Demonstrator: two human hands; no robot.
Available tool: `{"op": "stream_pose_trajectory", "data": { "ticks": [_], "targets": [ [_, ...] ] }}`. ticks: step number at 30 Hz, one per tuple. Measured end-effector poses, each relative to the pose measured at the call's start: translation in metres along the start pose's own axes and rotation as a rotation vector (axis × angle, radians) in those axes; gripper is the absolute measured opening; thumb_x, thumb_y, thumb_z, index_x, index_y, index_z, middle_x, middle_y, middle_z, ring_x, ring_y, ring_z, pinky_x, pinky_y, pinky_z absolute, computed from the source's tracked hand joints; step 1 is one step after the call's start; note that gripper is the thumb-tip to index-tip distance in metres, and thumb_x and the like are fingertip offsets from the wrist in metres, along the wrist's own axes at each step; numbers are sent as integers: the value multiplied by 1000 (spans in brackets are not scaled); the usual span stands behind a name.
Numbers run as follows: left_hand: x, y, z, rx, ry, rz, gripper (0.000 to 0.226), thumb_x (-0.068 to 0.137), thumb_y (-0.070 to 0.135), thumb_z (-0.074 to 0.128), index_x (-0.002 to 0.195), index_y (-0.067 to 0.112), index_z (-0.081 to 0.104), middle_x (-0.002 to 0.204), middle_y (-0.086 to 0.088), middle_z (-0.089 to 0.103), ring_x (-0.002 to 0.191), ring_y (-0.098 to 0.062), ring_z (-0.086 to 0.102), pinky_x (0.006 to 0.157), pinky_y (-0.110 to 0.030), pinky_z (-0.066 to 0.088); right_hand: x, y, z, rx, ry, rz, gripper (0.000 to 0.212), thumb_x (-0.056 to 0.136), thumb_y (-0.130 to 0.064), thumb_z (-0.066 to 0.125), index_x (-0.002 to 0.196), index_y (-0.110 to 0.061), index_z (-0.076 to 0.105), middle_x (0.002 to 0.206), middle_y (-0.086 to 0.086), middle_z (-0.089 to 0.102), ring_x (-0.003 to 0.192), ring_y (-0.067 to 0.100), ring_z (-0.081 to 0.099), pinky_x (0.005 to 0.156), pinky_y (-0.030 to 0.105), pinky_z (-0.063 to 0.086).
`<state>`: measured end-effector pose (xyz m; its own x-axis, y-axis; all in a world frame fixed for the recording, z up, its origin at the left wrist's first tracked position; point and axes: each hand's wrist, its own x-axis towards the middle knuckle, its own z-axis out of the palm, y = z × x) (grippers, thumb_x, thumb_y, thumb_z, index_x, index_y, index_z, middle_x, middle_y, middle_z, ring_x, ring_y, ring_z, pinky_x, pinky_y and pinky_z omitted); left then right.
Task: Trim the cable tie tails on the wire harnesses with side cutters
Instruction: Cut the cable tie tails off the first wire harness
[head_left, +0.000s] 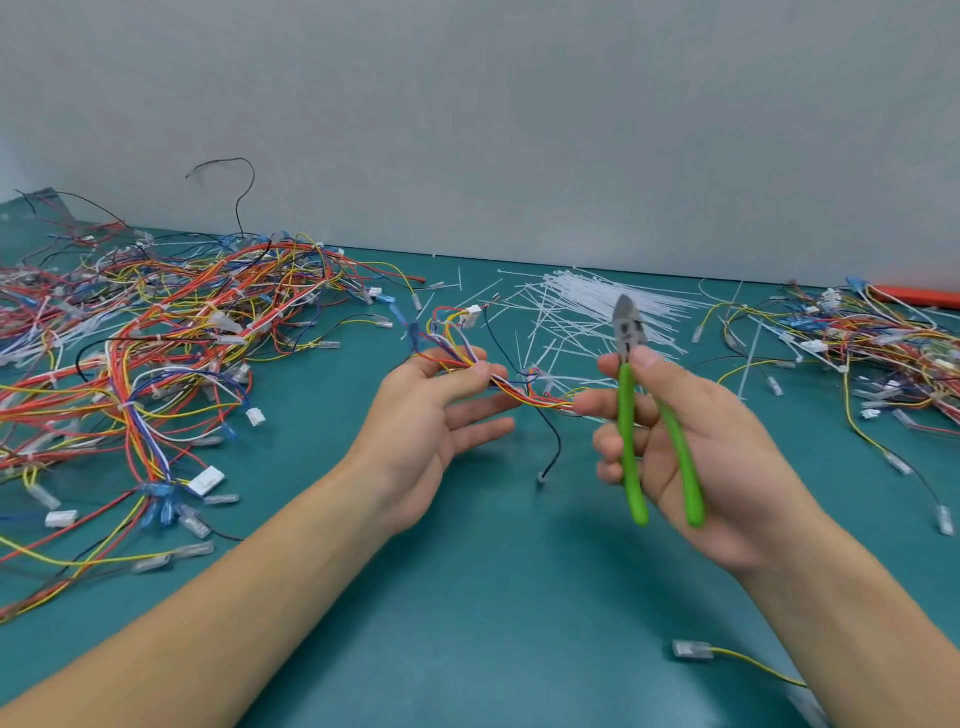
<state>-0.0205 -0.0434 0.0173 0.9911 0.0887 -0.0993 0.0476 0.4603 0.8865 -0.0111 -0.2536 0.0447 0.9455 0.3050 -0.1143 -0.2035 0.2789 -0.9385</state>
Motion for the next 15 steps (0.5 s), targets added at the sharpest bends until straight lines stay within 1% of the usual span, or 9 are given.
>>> {"op": "stream_pose_trajectory", "data": {
  "ticks": [3,4,6,7,9,10,12,14,15],
  "targets": [
    [2,1,-1,-81,27,-4,11,99,2,57,103,12,59,91,-7,73,92,-33,76,82,-48,64,-2,-8,-3,179,-7,39,32,91,-46,61,107,-18,67,85,6,71,55,15,58,48,29,50],
    [3,2,-1,-100,32,1,12,99,1,54,102,12,58,90,-8,72,93,-34,76,83,-51,63,-2,-11,-5,209,-1,39,32,92,-48,60,105,-19,67,83,4,69,55,14,57,47,29,50],
    [3,3,-2,-136,34,6,14,97,-1,49,100,11,55,87,-10,69,100,-38,75,85,-55,62,-2,-16,-10,256,-4,35,34,90,-51,60,101,-19,67,81,3,66,56,15,57,48,30,50],
    [3,3,-2,-150,32,8,15,96,-2,46,99,11,54,85,-10,67,103,-39,74,84,-54,62,-2,-17,-12,275,-7,27,33,89,-50,61,100,-19,66,81,4,65,58,16,58,50,31,52],
    [3,4,-2,-175,20,12,19,94,-4,41,91,11,53,81,-11,65,104,-40,74,80,-50,64,-3,-19,-15,274,-1,-10,25,87,-41,65,100,-19,63,83,6,66,63,19,61,58,36,57],
    [3,3,-2,-186,13,16,21,94,-4,39,88,12,52,79,-11,64,103,-39,74,77,-48,64,-2,-18,-17,234,19,-35,24,84,-35,69,100,-19,62,85,8,69,67,21,64,62,39,59],
    [4,2,-3,-199,3,31,22,91,-5,39,83,12,50,76,-10,62,99,-37,75,76,-46,64,-1,-14,-16,34,103,-92,30,76,-25,78,102,-19,63,93,12,75,73,24,69,68,41,60],
    [6,0,-3,-178,-18,61,16,87,-1,52,80,13,50,74,-6,58,88,-33,75,77,-43,63,2,-5,-12,-184,181,-137,31,77,-20,83,104,-20,66,101,12,78,80,23,73,74,40,59],
    [7,-1,-3,-147,-30,79,18,82,2,62,79,14,49,73,-5,55,82,-30,73,76,-41,63,3,1,-8,-254,203,-155,29,81,-19,83,104,-20,66,103,10,79,82,20,75,75,38,57]
  ]
}}
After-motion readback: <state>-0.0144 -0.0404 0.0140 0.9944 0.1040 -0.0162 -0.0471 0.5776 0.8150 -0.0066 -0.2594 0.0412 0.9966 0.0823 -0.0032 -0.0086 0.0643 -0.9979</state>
